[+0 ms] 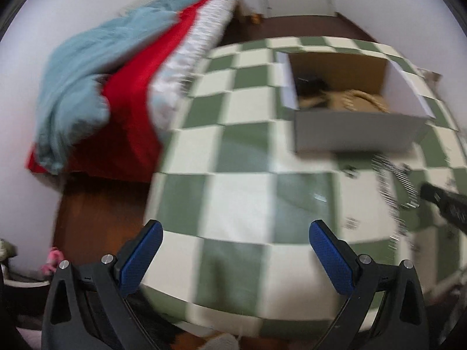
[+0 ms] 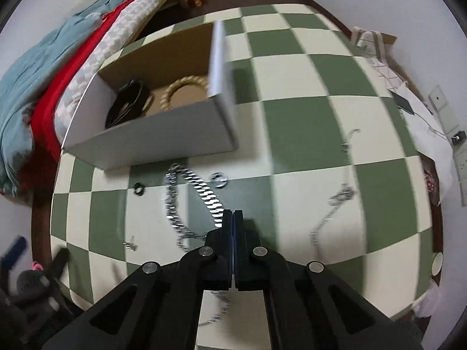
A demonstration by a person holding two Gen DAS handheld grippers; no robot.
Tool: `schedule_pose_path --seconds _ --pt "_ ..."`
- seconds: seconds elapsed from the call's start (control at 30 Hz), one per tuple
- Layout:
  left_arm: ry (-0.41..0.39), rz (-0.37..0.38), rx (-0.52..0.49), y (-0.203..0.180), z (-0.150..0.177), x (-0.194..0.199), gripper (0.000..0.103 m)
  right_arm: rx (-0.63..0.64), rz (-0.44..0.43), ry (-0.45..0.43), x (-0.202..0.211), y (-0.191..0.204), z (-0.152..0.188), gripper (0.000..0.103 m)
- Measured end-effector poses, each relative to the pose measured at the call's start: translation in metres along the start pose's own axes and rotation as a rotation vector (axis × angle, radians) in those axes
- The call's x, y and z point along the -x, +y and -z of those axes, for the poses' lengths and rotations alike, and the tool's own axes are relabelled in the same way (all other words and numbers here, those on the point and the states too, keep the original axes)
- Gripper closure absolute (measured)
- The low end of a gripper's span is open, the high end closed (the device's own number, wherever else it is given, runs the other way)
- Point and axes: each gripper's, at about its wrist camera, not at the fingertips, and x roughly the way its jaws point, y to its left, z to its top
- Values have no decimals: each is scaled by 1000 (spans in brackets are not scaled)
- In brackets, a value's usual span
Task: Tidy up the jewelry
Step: 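Grasp the silver chain bracelet with the right tool while the left tool grasps a small silver earring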
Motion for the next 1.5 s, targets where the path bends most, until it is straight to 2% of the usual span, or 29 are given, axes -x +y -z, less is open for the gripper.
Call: schedule_pose_path --seconds 0.17,0.27,0.4,0.43,0.47,0.6,0.63,0.7,0.73,0.77,0.87,1.0,1.17,1.3,1.5 --pt "41 159 -103 -54 15 3 1 -30 -20 10 12 -30 -1 103" --pt "48 208 -171 -86 23 6 1 -86 -61 20 17 -48 2 103" --pt "51 230 -221 -114 28 5 1 -130 -44 19 25 -66 7 102" --pt "53 232 -231 -121 29 4 4 -135 -30 17 28 -71 8 102" --pt "57 233 -247 -130 30 3 11 -141 -21 9 31 -75 11 101" --pt "41 238 -285 -147 33 3 26 -179 7 -7 41 -94 17 92" --pt "32 241 -291 -150 33 4 34 -188 9 -8 42 -99 18 91" --pt "23 277 -293 -153 32 6 56 -208 21 -18 47 -107 21 87" --pt "22 300 -294 -155 31 7 80 -215 22 -22 48 -110 22 85" --pt "24 311 -301 -158 31 7 92 -226 22 -26 51 -113 24 81" --pt "26 307 -310 -162 28 7 93 -252 12 -36 55 -118 26 66" --pt "33 313 -249 -138 22 7 93 -269 -15 -52 61 -118 27 58" --pt "2 314 -141 -82 3 25 93 -267 -82 -61 61 -104 23 57" --pt "-21 299 -74 -40 -14 32 93 -228 -137 -35 45 -76 17 57" --pt "-38 240 -21 -3 -26 24 93 -124 -127 -2 7 -23 3 57"
